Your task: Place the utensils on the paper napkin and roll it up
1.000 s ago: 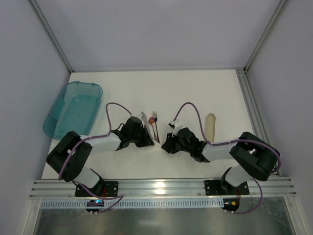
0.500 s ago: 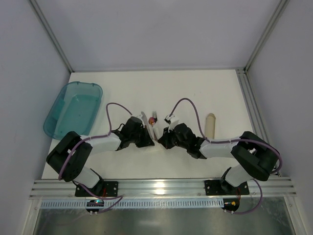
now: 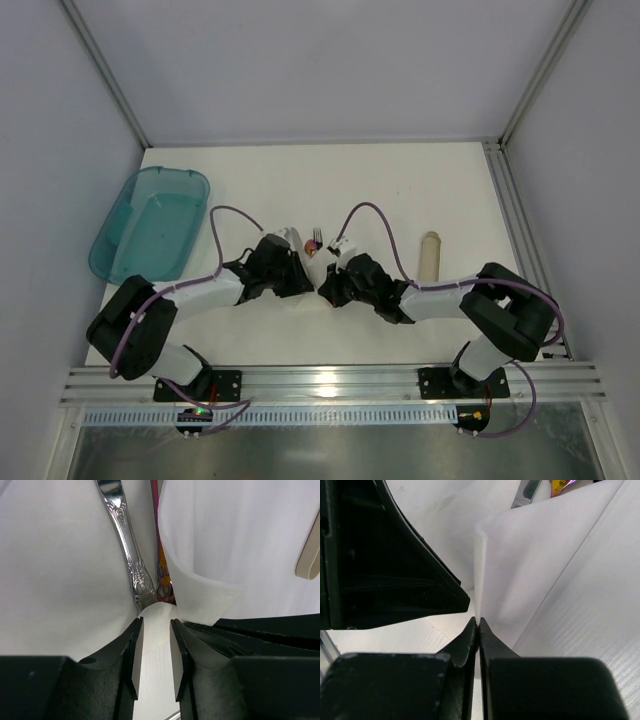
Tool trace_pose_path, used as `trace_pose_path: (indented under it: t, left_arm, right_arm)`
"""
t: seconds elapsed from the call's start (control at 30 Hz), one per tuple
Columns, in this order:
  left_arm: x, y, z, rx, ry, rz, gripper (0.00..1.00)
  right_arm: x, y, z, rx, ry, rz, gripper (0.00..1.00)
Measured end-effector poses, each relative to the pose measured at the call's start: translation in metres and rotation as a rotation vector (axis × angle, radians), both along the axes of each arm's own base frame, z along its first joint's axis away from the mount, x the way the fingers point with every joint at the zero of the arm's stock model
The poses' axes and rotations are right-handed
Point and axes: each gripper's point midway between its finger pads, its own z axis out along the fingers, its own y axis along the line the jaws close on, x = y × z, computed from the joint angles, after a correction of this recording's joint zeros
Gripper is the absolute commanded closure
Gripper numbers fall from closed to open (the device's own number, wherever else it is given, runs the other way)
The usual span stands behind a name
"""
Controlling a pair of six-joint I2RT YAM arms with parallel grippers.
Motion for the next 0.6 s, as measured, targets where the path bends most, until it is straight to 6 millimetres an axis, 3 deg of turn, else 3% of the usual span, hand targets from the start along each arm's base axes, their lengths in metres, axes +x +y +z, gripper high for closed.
trace_pose_path:
  t: [0.27,0.6]
  left_arm:
    - [0.01,0.015,0.024,0.049,-0.048,0.087,0.41]
    - [0.021,0.022,0.041,0.075,-0.096,0.138,0.31]
  right_arm:
    - [-0.002,0.005,-0.002,-0.013,-0.007,0.015,0.96]
    - [-0.004,0.01,-0.007,-0.026,-0.004,0.026,0.95]
